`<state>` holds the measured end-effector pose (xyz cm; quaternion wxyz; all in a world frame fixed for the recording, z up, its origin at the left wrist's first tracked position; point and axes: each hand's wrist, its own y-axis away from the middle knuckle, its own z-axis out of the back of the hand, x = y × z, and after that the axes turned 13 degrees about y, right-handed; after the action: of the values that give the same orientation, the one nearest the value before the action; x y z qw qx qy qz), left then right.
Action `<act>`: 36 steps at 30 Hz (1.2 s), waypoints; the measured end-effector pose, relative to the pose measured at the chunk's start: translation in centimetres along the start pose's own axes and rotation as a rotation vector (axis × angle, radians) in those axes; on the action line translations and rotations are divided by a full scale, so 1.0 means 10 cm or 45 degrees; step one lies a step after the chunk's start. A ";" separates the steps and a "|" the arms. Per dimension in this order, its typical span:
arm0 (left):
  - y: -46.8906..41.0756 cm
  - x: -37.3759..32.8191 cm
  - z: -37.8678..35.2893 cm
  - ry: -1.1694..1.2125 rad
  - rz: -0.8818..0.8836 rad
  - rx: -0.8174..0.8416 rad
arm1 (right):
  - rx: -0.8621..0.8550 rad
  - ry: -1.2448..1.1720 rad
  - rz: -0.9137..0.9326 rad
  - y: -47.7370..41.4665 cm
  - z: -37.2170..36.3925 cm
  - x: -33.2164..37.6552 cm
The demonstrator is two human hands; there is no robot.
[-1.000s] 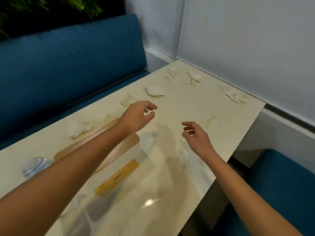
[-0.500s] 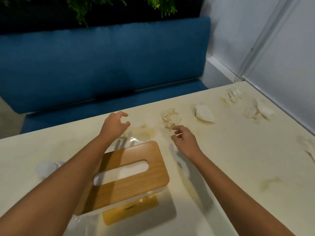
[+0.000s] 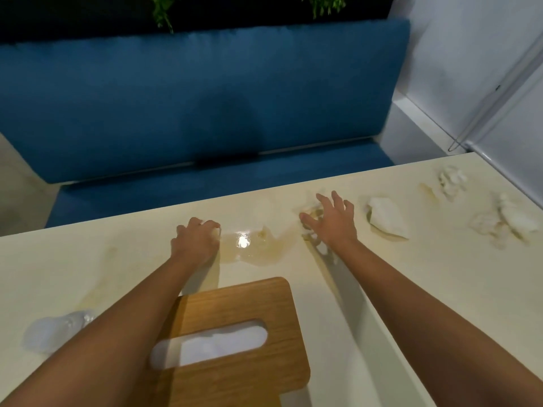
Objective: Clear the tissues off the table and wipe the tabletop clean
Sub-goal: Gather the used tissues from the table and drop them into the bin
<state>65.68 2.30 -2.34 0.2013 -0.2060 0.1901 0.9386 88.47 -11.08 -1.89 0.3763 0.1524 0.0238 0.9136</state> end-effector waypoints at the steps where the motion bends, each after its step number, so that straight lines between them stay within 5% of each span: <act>1: -0.01 0.02 0.01 0.009 -0.033 -0.030 | 0.012 0.027 0.001 -0.03 -0.01 0.01; 8: 0.02 0.08 0.08 0.196 -0.114 -0.211 | 0.183 0.287 0.088 0.01 -0.16 0.05; 21: 0.40 -0.48 0.37 0.311 -0.505 -0.315 | -0.312 -0.142 0.041 0.55 0.04 -0.16; 36: 1.63 -1.19 0.57 0.354 -1.049 -0.053 | -0.796 -0.269 -0.255 2.22 0.94 -0.45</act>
<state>66.45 -12.59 12.44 0.5272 -0.3931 0.0982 0.7469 79.15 -30.76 9.41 0.4928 0.1204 -0.2816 0.8145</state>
